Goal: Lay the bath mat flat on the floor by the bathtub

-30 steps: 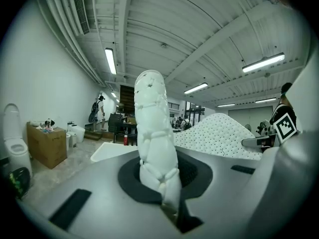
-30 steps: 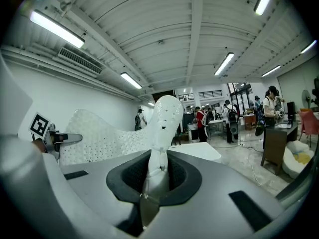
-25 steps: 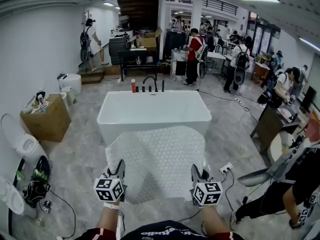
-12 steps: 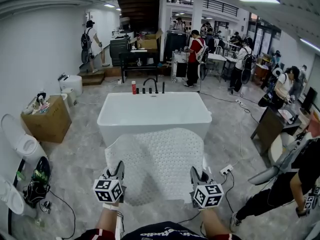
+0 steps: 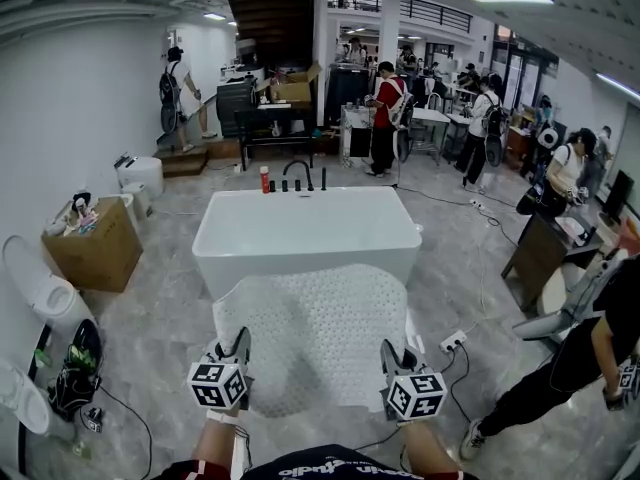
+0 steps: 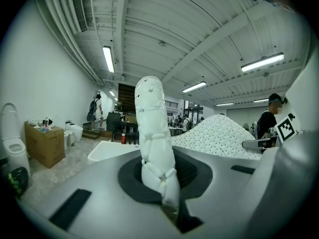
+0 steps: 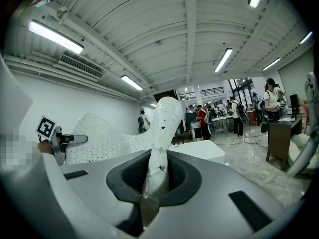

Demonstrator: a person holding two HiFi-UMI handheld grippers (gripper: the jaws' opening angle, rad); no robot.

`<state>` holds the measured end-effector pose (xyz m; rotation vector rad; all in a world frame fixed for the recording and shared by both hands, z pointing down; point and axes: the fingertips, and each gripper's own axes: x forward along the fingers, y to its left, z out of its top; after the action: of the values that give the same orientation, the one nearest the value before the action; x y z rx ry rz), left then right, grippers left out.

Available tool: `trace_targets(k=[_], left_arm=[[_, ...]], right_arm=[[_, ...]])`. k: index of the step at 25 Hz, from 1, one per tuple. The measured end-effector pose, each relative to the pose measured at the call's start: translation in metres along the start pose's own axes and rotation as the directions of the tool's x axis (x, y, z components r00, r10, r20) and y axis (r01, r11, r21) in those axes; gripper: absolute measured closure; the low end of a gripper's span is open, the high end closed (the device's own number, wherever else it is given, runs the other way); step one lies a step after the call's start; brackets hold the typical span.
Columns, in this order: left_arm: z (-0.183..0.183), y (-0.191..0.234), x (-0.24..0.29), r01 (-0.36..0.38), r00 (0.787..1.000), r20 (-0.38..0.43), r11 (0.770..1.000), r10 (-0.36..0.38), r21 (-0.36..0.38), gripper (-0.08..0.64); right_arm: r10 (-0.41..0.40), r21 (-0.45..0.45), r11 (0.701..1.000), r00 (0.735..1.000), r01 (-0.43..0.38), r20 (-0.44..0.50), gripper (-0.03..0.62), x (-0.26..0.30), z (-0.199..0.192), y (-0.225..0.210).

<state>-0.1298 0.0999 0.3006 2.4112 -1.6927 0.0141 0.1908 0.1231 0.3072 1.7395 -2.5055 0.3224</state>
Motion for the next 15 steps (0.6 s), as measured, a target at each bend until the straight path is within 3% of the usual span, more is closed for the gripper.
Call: trace_targets(k=[15], left_arm=[[-0.002, -0.017, 0.008, -0.018, 1.000, -0.006, 1.000, 0.018, 0.005, 0.525]], right_arm=[[0.038, 0.021, 0.999, 0.999, -0.038, 0.002, 0.543, 0.002, -0.003, -0.015]])
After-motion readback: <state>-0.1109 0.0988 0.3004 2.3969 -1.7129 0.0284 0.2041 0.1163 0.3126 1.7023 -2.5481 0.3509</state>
